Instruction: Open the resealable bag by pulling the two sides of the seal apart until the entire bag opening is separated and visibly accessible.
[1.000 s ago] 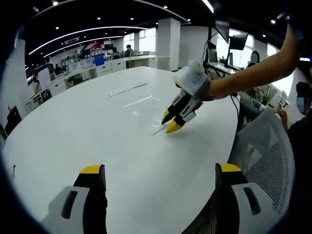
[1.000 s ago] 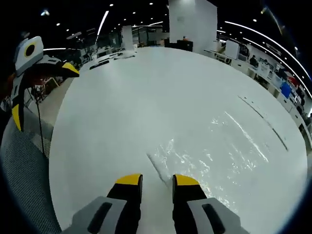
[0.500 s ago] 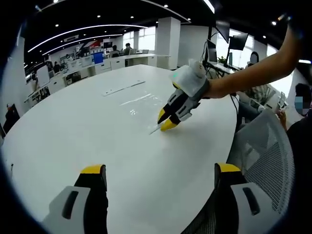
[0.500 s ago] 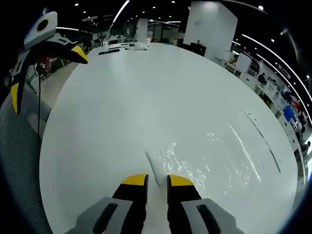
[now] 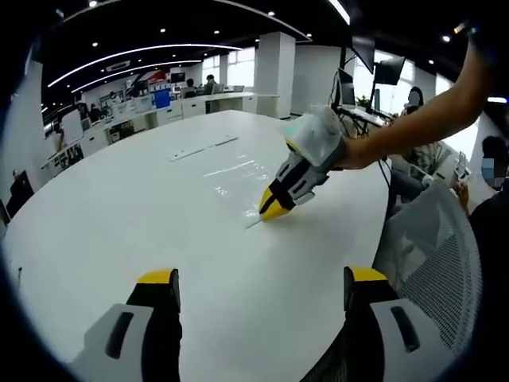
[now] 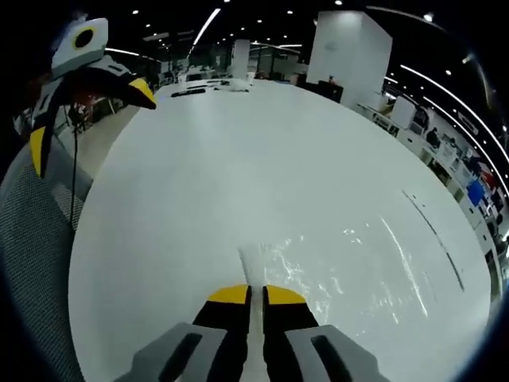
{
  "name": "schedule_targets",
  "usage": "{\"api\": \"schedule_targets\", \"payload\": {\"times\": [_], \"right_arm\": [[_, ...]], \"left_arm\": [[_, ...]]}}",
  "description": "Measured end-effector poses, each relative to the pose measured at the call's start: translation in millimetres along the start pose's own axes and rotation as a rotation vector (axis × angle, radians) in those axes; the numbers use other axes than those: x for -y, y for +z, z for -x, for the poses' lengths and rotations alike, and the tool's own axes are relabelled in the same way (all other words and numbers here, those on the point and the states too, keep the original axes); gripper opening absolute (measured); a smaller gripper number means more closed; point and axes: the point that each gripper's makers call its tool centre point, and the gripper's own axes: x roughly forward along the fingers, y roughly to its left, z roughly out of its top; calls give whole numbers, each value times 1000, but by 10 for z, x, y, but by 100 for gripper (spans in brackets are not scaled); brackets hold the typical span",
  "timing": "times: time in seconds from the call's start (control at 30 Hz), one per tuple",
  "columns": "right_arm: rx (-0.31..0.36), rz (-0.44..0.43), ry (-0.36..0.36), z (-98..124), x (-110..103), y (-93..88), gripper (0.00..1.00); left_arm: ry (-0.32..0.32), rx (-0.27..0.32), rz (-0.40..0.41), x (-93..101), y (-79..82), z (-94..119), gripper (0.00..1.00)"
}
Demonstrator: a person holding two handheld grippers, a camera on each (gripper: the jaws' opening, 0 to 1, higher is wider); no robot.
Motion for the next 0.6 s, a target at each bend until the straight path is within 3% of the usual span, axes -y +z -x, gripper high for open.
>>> {"api": "schedule_targets", "payload": {"times": [0.23,0.33,0.4,0.6], "right_arm": [[7,-2,11,69,-77,22,1],[10,4,5,123,-111,25,1],[18,-1,9,153,-145,33,1],[26,19,25,241,-282,61,1]], "left_arm": [[-16,2,-47,30,60,-42,83],[-74,-24,-137,123,43,-63,81],[-69,-35,-169,135,41,-70,77],[-101,-24,-189,231,120,-149,77]]}}
